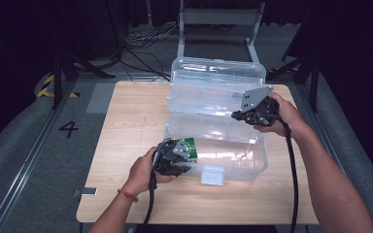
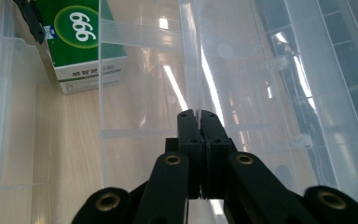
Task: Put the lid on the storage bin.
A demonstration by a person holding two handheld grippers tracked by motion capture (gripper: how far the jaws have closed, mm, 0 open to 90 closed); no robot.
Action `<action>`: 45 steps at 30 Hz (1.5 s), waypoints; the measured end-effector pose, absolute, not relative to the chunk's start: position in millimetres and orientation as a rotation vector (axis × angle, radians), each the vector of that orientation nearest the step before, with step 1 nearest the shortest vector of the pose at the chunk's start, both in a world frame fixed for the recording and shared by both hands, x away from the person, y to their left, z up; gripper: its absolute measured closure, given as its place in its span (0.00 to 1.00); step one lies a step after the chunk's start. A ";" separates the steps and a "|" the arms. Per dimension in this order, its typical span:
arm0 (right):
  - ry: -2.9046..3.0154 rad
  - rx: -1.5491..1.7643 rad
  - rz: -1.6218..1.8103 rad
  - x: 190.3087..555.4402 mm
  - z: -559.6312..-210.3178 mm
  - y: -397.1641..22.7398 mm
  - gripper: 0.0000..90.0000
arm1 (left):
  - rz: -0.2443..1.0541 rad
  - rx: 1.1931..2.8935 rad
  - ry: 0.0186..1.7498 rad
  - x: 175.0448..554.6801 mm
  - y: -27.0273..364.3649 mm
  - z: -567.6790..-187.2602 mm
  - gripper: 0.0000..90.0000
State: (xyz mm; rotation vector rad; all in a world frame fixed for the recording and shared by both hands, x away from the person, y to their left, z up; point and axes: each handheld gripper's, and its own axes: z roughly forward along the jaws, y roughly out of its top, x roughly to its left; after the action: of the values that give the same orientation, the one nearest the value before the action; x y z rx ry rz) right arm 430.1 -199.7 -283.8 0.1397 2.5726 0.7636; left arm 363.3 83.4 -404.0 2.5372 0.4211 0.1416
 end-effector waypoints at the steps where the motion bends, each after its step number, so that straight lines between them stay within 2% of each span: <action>1: 2.574 0.139 0.767 429.8 -284.1 -200.1 0.99 | 0.141 2.537 0.423 363.1 83.4 -404.0 0.79; 23: 2.557 0.119 0.812 410.4 -289.7 -204.8 0.99 | 0.168 2.526 0.425 361.1 83.1 -405.0 0.78; 38: 2.546 0.113 0.807 397.4 -294.0 -205.8 0.98 | 0.272 2.535 0.403 353.3 73.6 -405.5 0.74; 42: 2.540 0.105 0.823 393.5 -295.4 -207.1 0.98 | 0.308 2.508 0.449 345.5 70.4 -405.5 0.64; 45: 2.541 0.107 0.846 390.4 -296.5 -206.4 0.98 | 0.328 2.445 0.474 337.0 75.2 -395.9 0.48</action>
State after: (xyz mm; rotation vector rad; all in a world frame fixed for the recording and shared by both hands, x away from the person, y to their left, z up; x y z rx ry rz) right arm 390.4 -206.4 -296.5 0.1069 2.5405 0.8461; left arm 337.0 75.2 -395.9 2.4446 0.4741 0.3276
